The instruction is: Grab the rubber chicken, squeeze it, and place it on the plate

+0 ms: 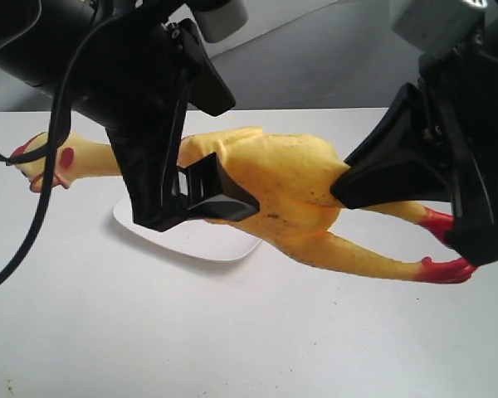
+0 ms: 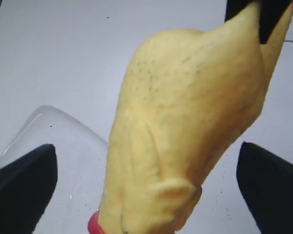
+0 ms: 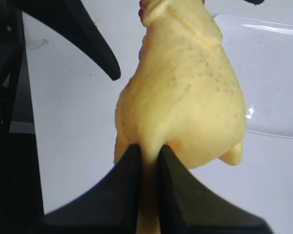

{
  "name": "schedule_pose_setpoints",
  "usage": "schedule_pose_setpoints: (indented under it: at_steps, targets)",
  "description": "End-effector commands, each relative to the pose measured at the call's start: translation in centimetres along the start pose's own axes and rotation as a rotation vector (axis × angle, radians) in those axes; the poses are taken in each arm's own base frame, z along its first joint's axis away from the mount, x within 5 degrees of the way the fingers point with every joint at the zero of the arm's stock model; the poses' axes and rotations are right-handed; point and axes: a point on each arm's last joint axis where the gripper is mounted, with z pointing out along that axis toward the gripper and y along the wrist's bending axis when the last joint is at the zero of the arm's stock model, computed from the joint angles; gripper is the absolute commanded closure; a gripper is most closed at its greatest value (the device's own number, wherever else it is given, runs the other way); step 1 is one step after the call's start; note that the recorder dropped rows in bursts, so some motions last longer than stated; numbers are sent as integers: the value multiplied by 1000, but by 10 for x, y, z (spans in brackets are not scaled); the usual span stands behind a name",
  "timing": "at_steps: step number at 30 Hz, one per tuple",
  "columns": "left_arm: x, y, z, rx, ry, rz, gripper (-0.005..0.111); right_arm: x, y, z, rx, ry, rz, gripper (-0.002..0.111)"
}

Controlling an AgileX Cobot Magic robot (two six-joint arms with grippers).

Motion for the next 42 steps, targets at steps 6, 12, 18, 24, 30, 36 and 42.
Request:
schedule_pose_setpoints:
  at_steps: [6, 12, 18, 24, 30, 36, 42]
  targets:
    - [1, 0, 9, 32, 27, -30, 91, -3, 2, -2, -2, -33, 2, 108]
    - [2, 1, 15, 47, 44, -10, 105, -3, 2, -2, -2, -33, 2, 108]
    - [-1, 4, 16, 7, 10, -8, 104, -3, 2, -2, -2, -33, 2, 108]
    - [0, 4, 16, 14, 16, -8, 67, -3, 2, -2, 1, -36, 2, 108]
    - [-3, 4, 11, -8, -9, -63, 24, -4, 1, -2, 13, -45, 2, 108]
    - [-20, -3, -67, -184, -153, -22, 47, -4, -22, 15, 111, -22, 13, 108]
    - [-18, -40, -171, -330, -443, -130, 86, -12, -66, 60, 221, -119, 104, 108]
